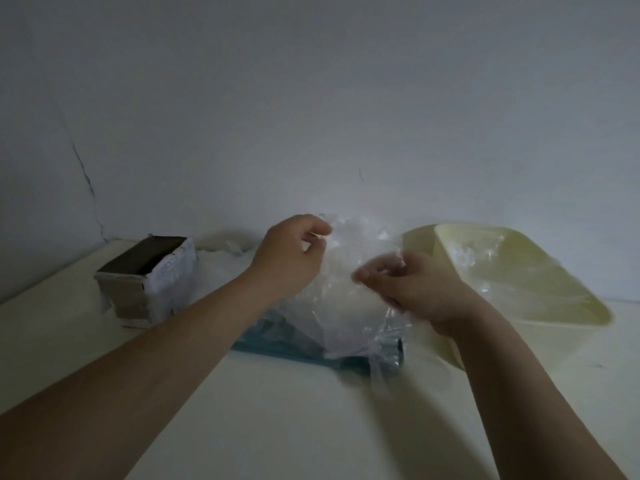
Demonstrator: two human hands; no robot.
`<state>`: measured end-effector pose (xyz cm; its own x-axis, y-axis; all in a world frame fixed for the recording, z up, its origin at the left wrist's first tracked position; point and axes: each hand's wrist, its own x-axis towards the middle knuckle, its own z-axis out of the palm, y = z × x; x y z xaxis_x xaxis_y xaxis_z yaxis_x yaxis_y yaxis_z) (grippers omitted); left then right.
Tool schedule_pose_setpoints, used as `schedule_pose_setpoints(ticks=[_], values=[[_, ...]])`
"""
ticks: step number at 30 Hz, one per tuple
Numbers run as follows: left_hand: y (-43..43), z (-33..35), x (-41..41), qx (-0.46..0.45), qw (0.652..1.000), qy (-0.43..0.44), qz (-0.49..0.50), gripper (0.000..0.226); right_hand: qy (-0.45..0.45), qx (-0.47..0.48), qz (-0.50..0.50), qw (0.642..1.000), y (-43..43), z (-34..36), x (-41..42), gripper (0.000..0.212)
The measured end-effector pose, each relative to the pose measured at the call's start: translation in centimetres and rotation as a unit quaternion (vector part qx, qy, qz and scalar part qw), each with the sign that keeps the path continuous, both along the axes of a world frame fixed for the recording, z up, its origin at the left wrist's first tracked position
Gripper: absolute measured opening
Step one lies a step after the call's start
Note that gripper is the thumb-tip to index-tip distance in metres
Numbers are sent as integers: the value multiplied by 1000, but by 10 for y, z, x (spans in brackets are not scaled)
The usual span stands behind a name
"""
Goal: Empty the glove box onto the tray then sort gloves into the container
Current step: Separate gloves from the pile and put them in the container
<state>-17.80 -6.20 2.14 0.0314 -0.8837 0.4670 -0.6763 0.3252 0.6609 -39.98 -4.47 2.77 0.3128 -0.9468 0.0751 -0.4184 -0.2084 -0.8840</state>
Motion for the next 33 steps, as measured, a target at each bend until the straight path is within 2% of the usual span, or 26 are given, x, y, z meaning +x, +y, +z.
schedule_pose_setpoints(ticks=[3, 5, 8, 11, 13, 15, 17, 20, 23, 26, 29, 33], values=[[-21, -10, -8, 21, 986, -152, -62, 30, 76, -16, 30, 997, -7, 3, -2, 17], [-30, -15, -15, 52, 974, -206, -74, 41, 131, -13, 55, 990, -11, 5, -7, 20], [-40, -24, -22, 89, 970, -215, -68, 42, 190, -8, 82, 978, -12, 8, -13, 17], [-45, -28, -23, 85, 973, -204, -68, 26, 251, -4, 136, 958, -11, 8, -14, 17], [-47, -23, -22, 78, 975, -195, -72, 15, 233, -3, 148, 961, -11, 9, -14, 24], [-45, -16, -18, 70, 977, -185, -79, 10, 205, -8, 150, 967, -10, 10, -15, 22], [-41, -8, -15, 55, 986, -142, -71, 6, 183, -25, 144, 972, -10, 13, -17, 14], [-34, 12, -14, 10, 1000, 8, -20, 5, 141, -58, 125, 980, -9, 17, -22, 14], [-26, 39, -12, -9, 989, 144, 16, 9, 105, -99, 116, 983, -7, 22, -25, 12], [-15, 56, -13, 43, 976, 213, -12, 9, 126, -186, 110, 968, -2, 31, -28, 16], [-4, 60, -9, 114, 959, 252, -63, 8, 75, -201, 68, 974, 5, 41, -32, 10], [9, 58, -6, 211, 894, 347, -190, 12, 36, -234, 33, 971, 6, 40, -36, 9]])
